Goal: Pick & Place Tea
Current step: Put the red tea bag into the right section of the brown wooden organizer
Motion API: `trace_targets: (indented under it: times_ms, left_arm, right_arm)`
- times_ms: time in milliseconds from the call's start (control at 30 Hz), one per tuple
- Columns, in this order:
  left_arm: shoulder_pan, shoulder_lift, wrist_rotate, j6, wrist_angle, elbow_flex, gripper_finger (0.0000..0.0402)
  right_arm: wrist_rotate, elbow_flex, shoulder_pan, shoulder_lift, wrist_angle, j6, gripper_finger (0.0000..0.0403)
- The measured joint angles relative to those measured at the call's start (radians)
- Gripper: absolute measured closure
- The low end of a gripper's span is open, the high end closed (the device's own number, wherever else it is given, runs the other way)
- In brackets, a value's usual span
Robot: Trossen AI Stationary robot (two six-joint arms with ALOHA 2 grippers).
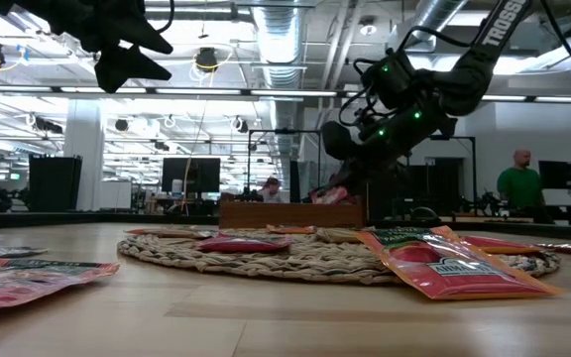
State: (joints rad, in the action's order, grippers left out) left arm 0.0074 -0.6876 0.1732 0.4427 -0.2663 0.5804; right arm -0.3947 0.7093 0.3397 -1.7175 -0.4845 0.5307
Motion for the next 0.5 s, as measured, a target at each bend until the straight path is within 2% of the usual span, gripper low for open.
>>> trace_targets:
  times_ms: [500]
  left_arm:
    - [0.0,0.0,-0.002,-0.004,-0.001,0.0,0.0185]
  right_arm:
    - [-0.001,0.0,0.021,-0.003,0.012,-0.041,0.0403]
